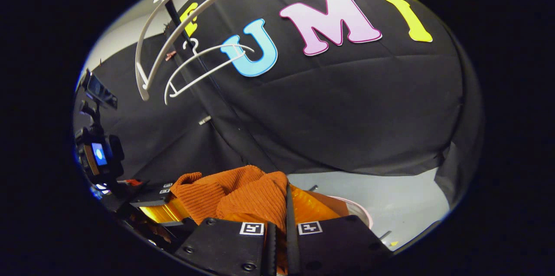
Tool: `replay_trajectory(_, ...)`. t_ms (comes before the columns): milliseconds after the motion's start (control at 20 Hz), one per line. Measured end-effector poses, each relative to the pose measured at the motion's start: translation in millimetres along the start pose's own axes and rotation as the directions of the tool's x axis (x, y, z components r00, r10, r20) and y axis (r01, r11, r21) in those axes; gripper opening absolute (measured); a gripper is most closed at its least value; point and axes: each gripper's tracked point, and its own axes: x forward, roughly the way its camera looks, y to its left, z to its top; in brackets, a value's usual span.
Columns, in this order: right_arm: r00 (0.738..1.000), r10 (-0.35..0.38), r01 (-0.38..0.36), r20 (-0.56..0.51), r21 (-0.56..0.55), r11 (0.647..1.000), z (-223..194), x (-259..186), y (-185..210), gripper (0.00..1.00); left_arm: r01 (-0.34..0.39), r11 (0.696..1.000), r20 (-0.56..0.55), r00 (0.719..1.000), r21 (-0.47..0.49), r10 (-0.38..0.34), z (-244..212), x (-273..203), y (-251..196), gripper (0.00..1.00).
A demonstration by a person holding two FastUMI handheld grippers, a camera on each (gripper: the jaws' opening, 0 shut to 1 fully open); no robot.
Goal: Grasp the clothes on the hanger with both hands and then place them into the laundry hamper below.
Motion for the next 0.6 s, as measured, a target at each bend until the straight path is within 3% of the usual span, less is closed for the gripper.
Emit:
replay_trajectory(150,0.996,-0.055,0.051,-0.071,-0.061,0.997,-20,3,-10,0.14,-0.029,0.999,-0.11,0.994,-0.043,0.024,-33,13,0,0.08)
replay_trajectory(350,0.975,-0.126,0.106,-0.183,-0.112,0.988,-52,10,-24,0.18,-0.071,0.984,-0.275,0.961,-0.165,0.023,-60,15,6,0.1)
replay_trajectory(450,0.966,-0.15,0.125,-0.211,-0.129,0.984,-59,11,-28,0.4,-0.113,0.974,-0.326,0.944,-0.195,0.044,-65,11,8,0.18)
replay_trajectory(500,0.963,-0.164,0.136,-0.214,-0.142,0.981,-58,12,-33,0.5,-0.131,0.972,-0.356,0.933,-0.195,0.054,-70,8,11,0.33)
replay_trajectory(550,0.962,-0.166,0.137,-0.218,-0.145,0.98,-57,6,-34,0.81,-0.147,0.969,-0.375,0.925,-0.2,0.063,-75,7,12,0.48)
replay_trajectory(600,0.961,-0.17,0.14,-0.216,-0.145,0.979,-56,7,-36,0.9,-0.159,0.963,-0.385,0.92,-0.218,0.065,-77,6,13,0.63)
